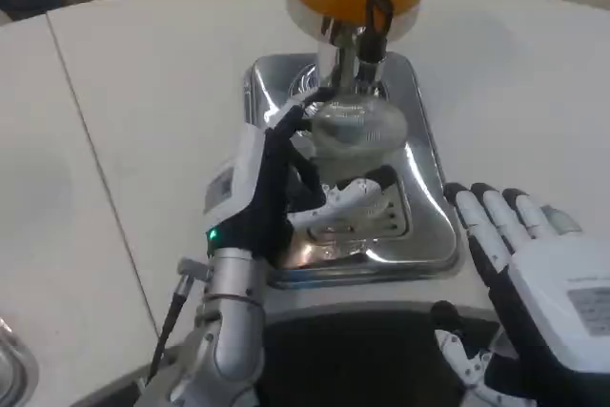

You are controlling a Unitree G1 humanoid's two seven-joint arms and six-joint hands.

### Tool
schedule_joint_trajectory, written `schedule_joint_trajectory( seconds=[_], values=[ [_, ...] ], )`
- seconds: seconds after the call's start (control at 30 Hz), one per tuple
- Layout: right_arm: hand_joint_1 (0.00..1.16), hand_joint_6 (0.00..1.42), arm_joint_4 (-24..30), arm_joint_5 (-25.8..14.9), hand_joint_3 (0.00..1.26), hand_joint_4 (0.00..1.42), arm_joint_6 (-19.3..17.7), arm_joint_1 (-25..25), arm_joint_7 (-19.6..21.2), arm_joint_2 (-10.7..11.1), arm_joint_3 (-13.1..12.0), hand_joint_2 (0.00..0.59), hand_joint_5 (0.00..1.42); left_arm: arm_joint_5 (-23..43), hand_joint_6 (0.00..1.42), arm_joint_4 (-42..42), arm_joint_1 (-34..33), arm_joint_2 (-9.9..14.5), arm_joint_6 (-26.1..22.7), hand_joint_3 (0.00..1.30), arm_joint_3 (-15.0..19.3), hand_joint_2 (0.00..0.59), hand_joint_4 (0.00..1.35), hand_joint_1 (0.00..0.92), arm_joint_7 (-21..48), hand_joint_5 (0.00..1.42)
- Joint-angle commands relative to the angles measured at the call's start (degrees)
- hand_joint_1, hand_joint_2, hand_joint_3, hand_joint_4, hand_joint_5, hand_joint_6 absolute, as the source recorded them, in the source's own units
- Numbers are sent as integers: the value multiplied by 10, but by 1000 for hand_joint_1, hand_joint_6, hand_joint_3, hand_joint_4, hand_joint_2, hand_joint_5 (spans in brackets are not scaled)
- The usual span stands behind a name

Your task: Grasp the cup under the faucet to collect the drink, then remove the cup.

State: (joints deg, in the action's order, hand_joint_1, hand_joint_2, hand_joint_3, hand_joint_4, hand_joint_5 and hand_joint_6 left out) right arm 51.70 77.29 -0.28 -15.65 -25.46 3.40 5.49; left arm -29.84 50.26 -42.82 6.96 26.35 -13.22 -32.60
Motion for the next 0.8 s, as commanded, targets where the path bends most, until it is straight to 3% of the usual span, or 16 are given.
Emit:
schedule_joint_trajectory(
  seconds=[0.03, 0.1, 0.2, 0.27, 0.47, 0.7, 0.8],
  values=[
    [432, 48, 14, 0, 0, 0, 1, -26, 6, -6, 2, 549, 0, -2, 822, 3, 7, -2, 15, 127, -15, 54, 192, 457, 11, 726],
    [431, 51, 13, 2, 0, 0, -2, -33, 9, -6, 5, 549, 0, 0, 770, 3, 6, -1, 14, 110, -16, 53, 156, 450, 11, 669],
    [430, 56, 10, 1, 0, 0, -2, -33, 16, -8, 6, 549, 0, 6, 396, 2, 7, 2, 16, 46, -14, 44, 14, 429, 17, 396],
    [430, 57, 4, -3, 0, 0, -1, -26, 15, -6, 6, 549, 0, 7, 326, -4, 9, 9, 19, 13, -15, 43, 1, 414, 24, 332],
    [429, 60, 2, -21, 0, 0, -2, -10, 18, -3, 3, 549, 0, 8, 242, -23, 22, 27, 14, 0, -11, 41, 0, 405, 37, 245],
    [430, 62, 8, -63, 0, 0, 6, 16, 33, -22, 7, 547, 0, 16, 208, -123, 82, 85, -10, 0, 21, 40, 0, 405, 67, 200],
    [435, 63, 5, -76, 0, 0, 12, 34, 38, -36, 11, 547, 0, 11, 175, -192, 128, 124, -27, 0, 39, 43, 0, 398, 95, 160]
  ],
)
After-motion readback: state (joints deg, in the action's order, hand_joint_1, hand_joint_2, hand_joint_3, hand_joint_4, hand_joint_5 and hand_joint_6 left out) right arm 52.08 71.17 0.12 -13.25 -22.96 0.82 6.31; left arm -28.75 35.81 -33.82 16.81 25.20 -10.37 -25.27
